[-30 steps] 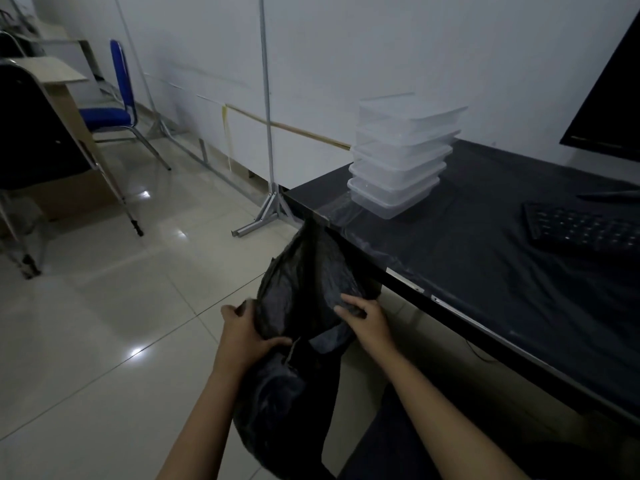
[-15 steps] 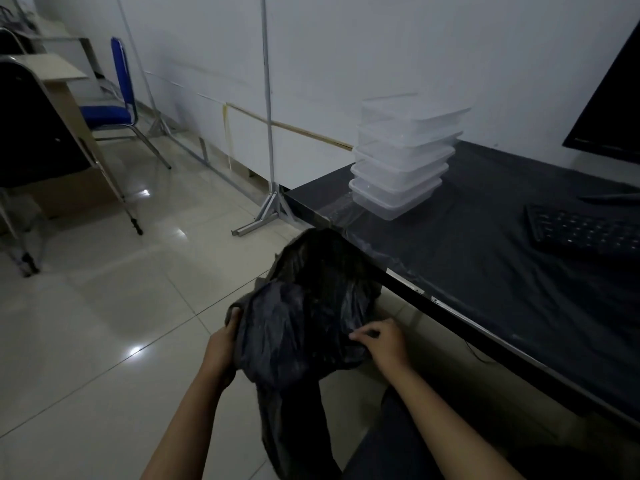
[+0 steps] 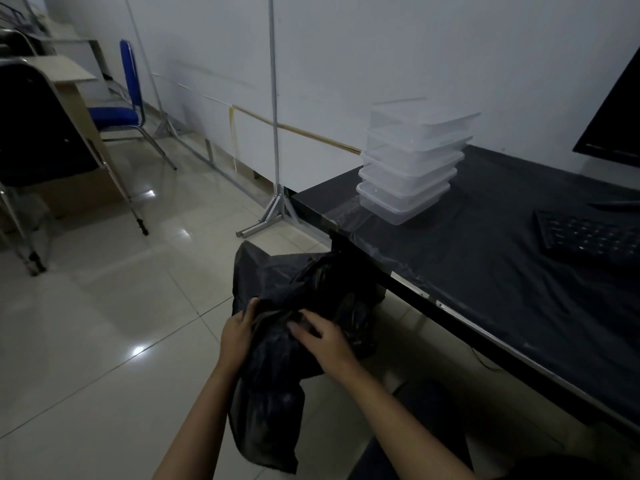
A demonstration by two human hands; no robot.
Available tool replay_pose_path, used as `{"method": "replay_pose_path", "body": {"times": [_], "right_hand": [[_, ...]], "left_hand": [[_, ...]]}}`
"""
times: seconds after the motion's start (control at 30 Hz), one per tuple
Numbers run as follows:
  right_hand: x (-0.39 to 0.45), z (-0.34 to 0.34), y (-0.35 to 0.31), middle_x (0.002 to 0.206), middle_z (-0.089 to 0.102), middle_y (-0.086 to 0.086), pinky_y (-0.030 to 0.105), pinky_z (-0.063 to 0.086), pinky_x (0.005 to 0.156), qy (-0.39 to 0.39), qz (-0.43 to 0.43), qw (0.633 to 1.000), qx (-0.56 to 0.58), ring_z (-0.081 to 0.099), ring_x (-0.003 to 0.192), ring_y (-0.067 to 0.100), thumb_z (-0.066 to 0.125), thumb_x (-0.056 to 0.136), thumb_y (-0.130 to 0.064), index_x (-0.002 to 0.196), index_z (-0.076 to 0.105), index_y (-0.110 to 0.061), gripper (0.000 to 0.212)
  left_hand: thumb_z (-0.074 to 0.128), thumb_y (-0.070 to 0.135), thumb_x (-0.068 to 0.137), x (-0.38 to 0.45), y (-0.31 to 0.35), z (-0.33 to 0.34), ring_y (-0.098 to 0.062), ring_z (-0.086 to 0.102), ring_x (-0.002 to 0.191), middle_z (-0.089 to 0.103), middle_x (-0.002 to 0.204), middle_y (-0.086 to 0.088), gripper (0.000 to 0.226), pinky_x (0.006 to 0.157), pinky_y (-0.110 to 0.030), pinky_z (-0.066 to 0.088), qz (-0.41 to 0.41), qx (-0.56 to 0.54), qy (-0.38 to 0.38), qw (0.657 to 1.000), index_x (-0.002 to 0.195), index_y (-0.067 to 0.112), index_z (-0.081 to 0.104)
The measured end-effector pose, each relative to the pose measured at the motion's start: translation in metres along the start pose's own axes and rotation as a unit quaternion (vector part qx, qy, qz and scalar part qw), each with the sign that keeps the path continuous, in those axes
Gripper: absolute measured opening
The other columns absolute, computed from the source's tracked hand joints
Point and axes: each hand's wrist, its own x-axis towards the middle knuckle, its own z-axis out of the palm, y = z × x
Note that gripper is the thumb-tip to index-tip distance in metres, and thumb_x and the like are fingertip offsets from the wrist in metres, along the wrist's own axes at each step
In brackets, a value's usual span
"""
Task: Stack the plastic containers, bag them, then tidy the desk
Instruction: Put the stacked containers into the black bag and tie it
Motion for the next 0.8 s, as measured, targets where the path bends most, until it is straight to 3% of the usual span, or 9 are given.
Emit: {"method": "replay_pose_path", "body": {"times": [0.1, 0.17, 0.23, 0.37, 0.43, 0.5, 0.57, 0.63, 0.8], "right_hand": [[-0.008, 0.011, 0.014, 0.059, 0.053, -0.009, 0.026, 0.035, 0.058, -0.069, 0.013, 0.994, -0.081, 0.048, 0.056, 0.0, 0.059, 0.095, -0.023, 0.061, 0.057, -0.026, 0.034], [-0.015, 0.016, 0.019, 0.058, 0.043, -0.002, 0.027, 0.029, 0.052, -0.147, 0.035, 0.976, -0.158, 0.037, 0.049, -0.003, 0.058, 0.094, -0.026, 0.063, 0.051, -0.017, 0.033], [-0.021, 0.021, 0.023, 0.052, 0.046, -0.008, 0.019, 0.031, 0.051, -0.231, 0.084, 0.948, -0.204, 0.04, 0.044, -0.006, 0.058, 0.094, -0.028, 0.06, 0.051, -0.018, 0.036], [-0.026, 0.024, 0.011, 0.064, 0.05, -0.009, 0.025, 0.037, 0.071, -0.315, 0.193, 0.915, -0.161, 0.05, 0.072, 0.009, 0.056, 0.083, -0.027, 0.057, 0.054, -0.031, 0.027], [-0.026, 0.017, -0.002, 0.062, 0.043, -0.003, 0.029, 0.033, 0.068, -0.306, 0.21, 0.922, -0.113, 0.042, 0.061, 0.01, 0.054, 0.07, -0.03, 0.045, 0.052, -0.028, 0.025], [-0.022, 0.008, -0.013, 0.069, 0.046, 0.0, 0.033, 0.032, 0.073, -0.273, 0.182, 0.939, -0.108, 0.043, 0.066, 0.013, 0.054, 0.07, -0.031, 0.052, 0.058, -0.026, 0.02], [-0.015, -0.004, -0.018, 0.088, 0.057, 0.0, 0.027, 0.039, 0.077, -0.222, 0.142, 0.957, -0.124, 0.052, 0.081, 0.011, 0.053, 0.088, -0.031, 0.09, 0.074, -0.016, 0.026], [-0.008, -0.019, -0.027, 0.101, 0.064, -0.005, 0.016, 0.043, 0.074, -0.175, 0.133, 0.967, -0.126, 0.058, 0.085, 0.002, 0.044, 0.099, -0.029, 0.115, 0.07, -0.017, 0.033], [0.002, -0.045, -0.064, 0.094, 0.069, -0.01, 0.019, 0.046, 0.071, -0.061, 0.06, 0.99, -0.111, 0.061, 0.079, 0.008, 0.045, 0.1, -0.028, 0.1, 0.072, -0.027, 0.027]], "left_hand": [[0.032, 0.053, 0.098, 0.013, -0.005, -0.005, -0.029, 0.058, 0.088, 0.064, 0.089, -0.019, 0.06, 0.065, -0.034, 0.04, -0.081, 0.01, 0.048, 0.996, 0.094, 0.004, 0.065], [0.037, 0.054, 0.097, 0.022, -0.009, -0.01, -0.036, 0.06, 0.107, 0.063, 0.115, -0.025, 0.065, 0.086, -0.037, 0.047, -0.146, -0.084, 0.072, 0.983, 0.115, -0.003, 0.063], [0.042, 0.055, 0.095, 0.027, -0.007, -0.015, -0.035, 0.059, 0.113, 0.061, 0.124, -0.022, 0.068, 0.093, -0.039, 0.047, -0.201, -0.176, 0.073, 0.961, 0.122, -0.005, 0.058], [0.043, 0.054, 0.095, 0.031, 0.0, -0.019, -0.029, 0.061, 0.099, 0.063, 0.119, -0.017, 0.065, 0.078, -0.032, 0.047, -0.207, -0.241, 0.065, 0.946, 0.124, -0.002, 0.058], [0.045, 0.057, 0.093, 0.028, 0.004, -0.019, -0.028, 0.062, 0.088, 0.066, 0.107, -0.016, 0.064, 0.073, -0.032, 0.049, -0.206, -0.254, 0.04, 0.944, 0.119, 0.001, 0.061], [0.046, 0.06, 0.091, 0.026, 0.007, -0.02, -0.026, 0.063, 0.08, 0.067, 0.092, -0.012, 0.06, 0.064, -0.03, 0.05, -0.205, -0.246, 0.038, 0.947, 0.109, 0.005, 0.063], [0.047, 0.064, 0.088, 0.026, 0.011, -0.022, -0.028, 0.065, 0.084, 0.069, 0.092, -0.013, 0.064, 0.066, -0.031, 0.052, -0.199, -0.255, 0.04, 0.945, 0.108, 0.004, 0.064], [0.046, 0.068, 0.086, 0.026, 0.016, -0.023, -0.031, 0.065, 0.096, 0.069, 0.106, -0.017, 0.074, 0.078, -0.035, 0.053, -0.187, -0.266, 0.023, 0.945, 0.116, 0.002, 0.064], [0.042, 0.073, 0.083, 0.024, 0.038, -0.025, -0.028, 0.065, 0.094, 0.069, 0.105, -0.012, 0.074, 0.073, -0.035, 0.052, -0.149, -0.261, 0.003, 0.954, 0.113, 0.009, 0.064]]}}
